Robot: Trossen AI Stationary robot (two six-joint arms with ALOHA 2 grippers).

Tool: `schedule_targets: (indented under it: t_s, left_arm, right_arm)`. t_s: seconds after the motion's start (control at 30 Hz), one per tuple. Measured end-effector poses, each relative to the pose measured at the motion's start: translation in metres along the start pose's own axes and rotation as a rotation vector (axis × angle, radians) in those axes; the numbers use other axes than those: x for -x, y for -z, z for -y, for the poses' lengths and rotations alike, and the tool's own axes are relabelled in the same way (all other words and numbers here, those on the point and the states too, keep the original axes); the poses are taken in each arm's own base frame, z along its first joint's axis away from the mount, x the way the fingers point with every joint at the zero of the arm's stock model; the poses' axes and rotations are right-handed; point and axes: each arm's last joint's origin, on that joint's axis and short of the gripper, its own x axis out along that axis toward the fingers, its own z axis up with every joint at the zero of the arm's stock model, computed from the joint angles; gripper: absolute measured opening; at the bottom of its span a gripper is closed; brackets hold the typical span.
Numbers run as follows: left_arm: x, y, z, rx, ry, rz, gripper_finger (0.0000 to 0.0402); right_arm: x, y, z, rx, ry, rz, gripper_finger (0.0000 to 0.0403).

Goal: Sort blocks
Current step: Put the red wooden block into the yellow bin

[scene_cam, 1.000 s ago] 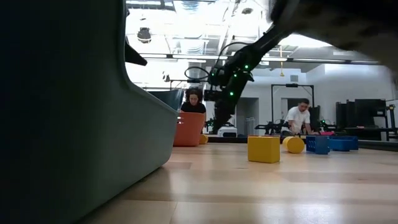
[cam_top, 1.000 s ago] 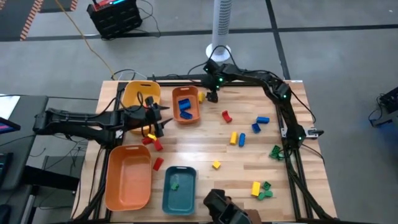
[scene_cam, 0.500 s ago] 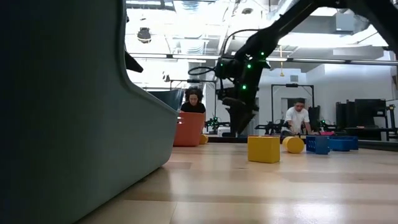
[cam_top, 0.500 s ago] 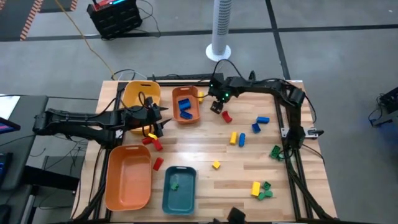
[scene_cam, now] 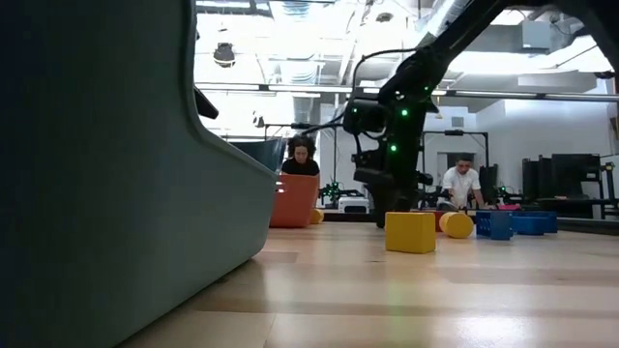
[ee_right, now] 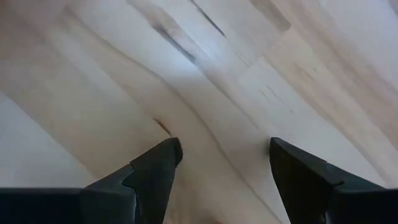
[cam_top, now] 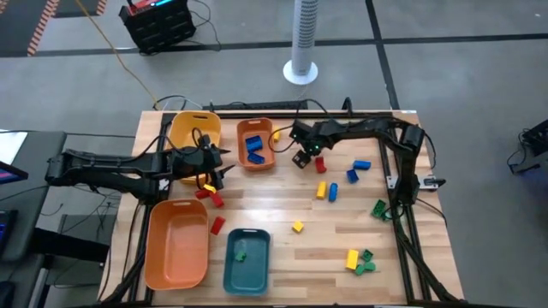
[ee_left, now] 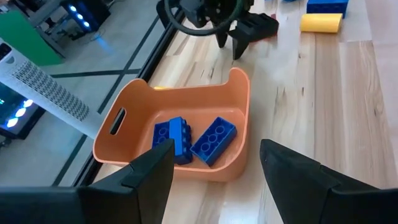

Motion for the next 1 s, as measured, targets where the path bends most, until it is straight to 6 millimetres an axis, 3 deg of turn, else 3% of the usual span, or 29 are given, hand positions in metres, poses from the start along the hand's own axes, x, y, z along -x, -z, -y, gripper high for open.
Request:
schedule_targets:
  t_s: [0.17, 0.4, 0.6, 1.0]
  left_arm:
    - [0.000, 0.000, 0.000, 0.000, 0.001, -0.001, 0.0231]
    - [0.000, 0.001, 0.001, -0.007, 0.020, -0.008, 0.0231]
    - [0.000, 0.001, 0.001, -0.008, 0.021, -0.007, 0.0231]
    - [0.000, 0.001, 0.001, -0.003, 0.036, -0.003, 0.0231]
  right_arm:
    - [0.005, 0.002, -0.005, -0.016, 0.020, 0.027, 0.0270]
    - [0.040, 0.014, -0.008, -0.080, 0.119, 0.042, 0.0270]
    - [0.056, 0.030, -0.014, -0.134, 0.115, 0.066, 0.0270]
    - [0.039, 0.054, -0.013, -0.224, 0.116, 0.105, 0.0270]
